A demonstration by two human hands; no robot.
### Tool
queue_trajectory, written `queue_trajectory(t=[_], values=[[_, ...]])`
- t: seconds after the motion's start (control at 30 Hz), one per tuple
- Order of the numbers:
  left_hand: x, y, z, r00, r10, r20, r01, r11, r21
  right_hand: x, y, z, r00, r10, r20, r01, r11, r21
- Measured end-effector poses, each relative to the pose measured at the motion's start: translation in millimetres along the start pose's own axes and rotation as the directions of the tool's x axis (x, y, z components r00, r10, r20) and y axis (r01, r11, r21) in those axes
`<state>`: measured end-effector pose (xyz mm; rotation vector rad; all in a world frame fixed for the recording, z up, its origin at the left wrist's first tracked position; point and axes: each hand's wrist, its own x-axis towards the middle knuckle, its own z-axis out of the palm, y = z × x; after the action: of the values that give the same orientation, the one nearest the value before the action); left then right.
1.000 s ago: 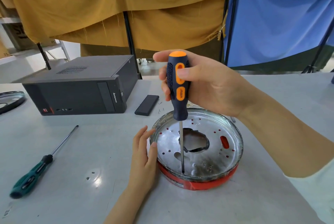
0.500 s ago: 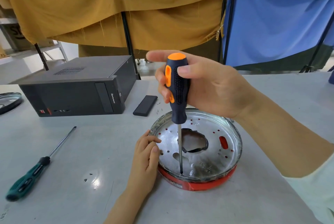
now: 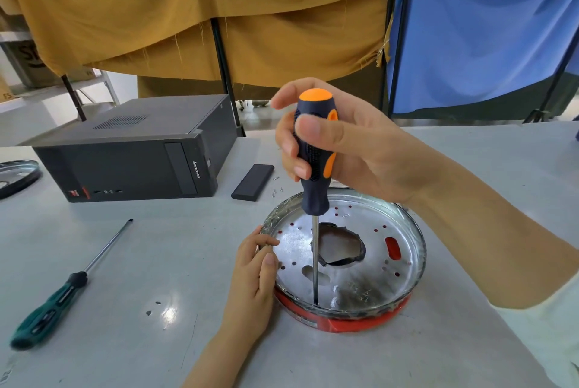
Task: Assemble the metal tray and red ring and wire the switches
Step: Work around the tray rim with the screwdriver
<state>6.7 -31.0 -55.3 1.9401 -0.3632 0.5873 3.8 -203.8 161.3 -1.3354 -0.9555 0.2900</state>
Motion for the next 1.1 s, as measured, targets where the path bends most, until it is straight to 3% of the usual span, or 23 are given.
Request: queue_trajectory(t=[0.13, 0.3, 0.4, 0.47, 0.5, 0.57, 0.77, 0.93, 1.1], values=[[-1, 1, 1, 0.997, 0.072, -0.034, -0.071, 0.997, 0.016, -2, -2, -3, 1.000, 0.001, 0.031, -0.002, 1.000, 0.019], [-4, 1, 2, 0.999, 0.013, -0.030, -0.013, 1.000, -0.007, 0, -2, -2, 0.999, 0.006, 0.042, -0.007, 1.000, 0.020], [1, 11, 1, 0.981, -0.193, -0.014, 0.184, 0.951, -0.250, 1, -1, -2, 0.999, 0.017, 0.047, -0.018, 0.999, 0.036], [8, 16, 1, 0.909, -0.411, 0.069, 0.392, 0.788, -0.475, 2, -2, -2, 0.998, 0.025, 0.053, -0.027, 0.999, 0.045], [12, 18, 2, 0.868, -0.481, 0.122, 0.466, 0.706, -0.533, 2, -2, -2, 0.998, 0.028, 0.053, -0.031, 0.998, 0.049], [17, 21, 4, 0.827, -0.541, 0.153, 0.533, 0.667, -0.521, 1, -1, -2, 0.998, 0.031, 0.048, -0.034, 0.998, 0.056], [13, 24, 15, 0.803, -0.594, 0.049, 0.511, 0.645, -0.569, 0, -1, -4, 1.000, 0.009, -0.001, -0.009, 0.999, -0.048], [11, 24, 18, 0.820, -0.572, -0.005, 0.469, 0.678, -0.566, 10, 5, 0, 0.987, -0.052, -0.152, 0.031, 0.990, -0.136], [10, 22, 18, 0.841, -0.541, -0.009, 0.444, 0.700, -0.559, 8, 3, -5, 0.999, 0.036, -0.019, -0.035, 0.997, 0.073]])
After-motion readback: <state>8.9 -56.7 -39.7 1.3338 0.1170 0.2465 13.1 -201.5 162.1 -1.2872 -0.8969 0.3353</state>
